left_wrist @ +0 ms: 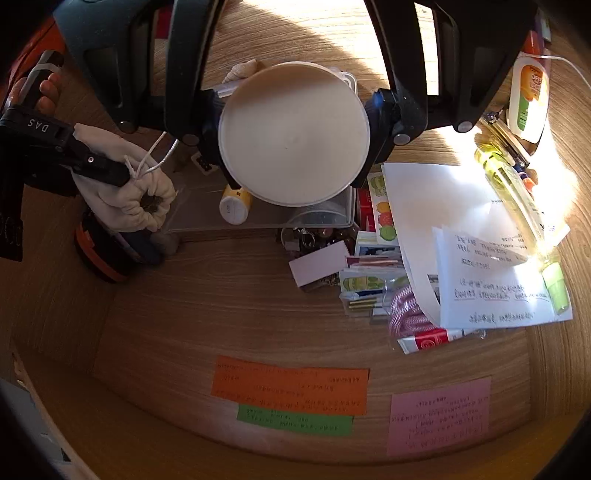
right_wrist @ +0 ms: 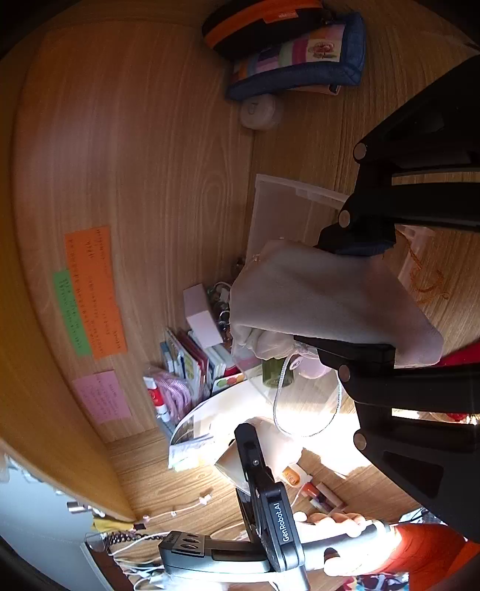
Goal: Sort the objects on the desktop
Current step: 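Carry cup into bin with left tool while right tool lowers pouch into bin, then open left tool over bin while right tool grasps red pouch with gold ribbon, then grasp the small seashell with left tool while right tool lifts red pouch, then lower seashell into bin with left tool while right tool lowers red pouch into bin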
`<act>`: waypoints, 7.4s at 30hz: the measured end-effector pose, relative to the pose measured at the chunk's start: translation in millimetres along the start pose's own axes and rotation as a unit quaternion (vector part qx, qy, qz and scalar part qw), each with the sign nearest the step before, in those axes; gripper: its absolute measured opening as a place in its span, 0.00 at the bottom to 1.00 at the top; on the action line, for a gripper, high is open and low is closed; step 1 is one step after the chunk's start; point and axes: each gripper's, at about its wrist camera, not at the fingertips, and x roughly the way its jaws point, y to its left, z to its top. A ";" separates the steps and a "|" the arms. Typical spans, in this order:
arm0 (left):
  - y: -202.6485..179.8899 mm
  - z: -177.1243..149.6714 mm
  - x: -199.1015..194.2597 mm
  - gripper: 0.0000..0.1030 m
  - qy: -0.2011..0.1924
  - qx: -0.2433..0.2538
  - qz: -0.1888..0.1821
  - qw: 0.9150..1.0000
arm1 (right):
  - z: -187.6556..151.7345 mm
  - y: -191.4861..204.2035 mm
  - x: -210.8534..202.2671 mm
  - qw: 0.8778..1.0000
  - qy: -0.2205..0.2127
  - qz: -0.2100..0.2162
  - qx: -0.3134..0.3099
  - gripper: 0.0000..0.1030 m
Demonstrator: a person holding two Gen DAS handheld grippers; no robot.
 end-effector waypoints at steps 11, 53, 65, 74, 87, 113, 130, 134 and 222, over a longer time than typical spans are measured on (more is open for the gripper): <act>-0.7 -8.2 38.9 0.55 0.024 0.007 0.004 1.000 | -8.8 -19.3 38.3 0.999 0.043 -0.008 0.003 0.30; -21.9 -27.9 58.9 0.87 0.026 0.067 0.052 0.996 | -17.2 -4.6 33.4 0.998 -0.001 -0.058 -0.038 0.68; -6.4 -19.1 40.9 0.91 0.018 0.027 0.049 0.998 | -15.2 -10.9 29.7 0.998 -0.003 -0.058 -0.022 0.78; -18.6 -15.6 7.7 0.94 -0.019 0.064 0.077 0.995 | -10.9 3.4 16.0 0.997 -0.011 -0.062 -0.036 0.78; -32.6 -42.0 -27.5 0.98 -0.018 0.076 0.069 0.995 | -28.7 33.2 -22.8 0.997 -0.016 -0.063 -0.048 0.79; -19.5 -131.6 -9.6 0.98 0.106 0.000 0.020 0.994 | -150.3 110.9 7.0 0.987 0.130 -0.005 -0.097 0.62; -59.4 -97.1 42.0 0.97 0.120 0.024 0.026 0.992 | -137.6 68.7 -35.4 0.994 0.078 -0.036 -0.067 0.30; -61.9 -97.1 52.8 0.68 0.146 0.022 0.029 0.989 | -137.4 51.1 -51.2 0.996 0.065 -0.042 -0.048 0.30; -89.7 -20.8 86.4 0.24 0.087 0.052 -0.040 0.994 | -12.2 -9.5 56.0 0.997 0.031 -0.073 -0.011 0.34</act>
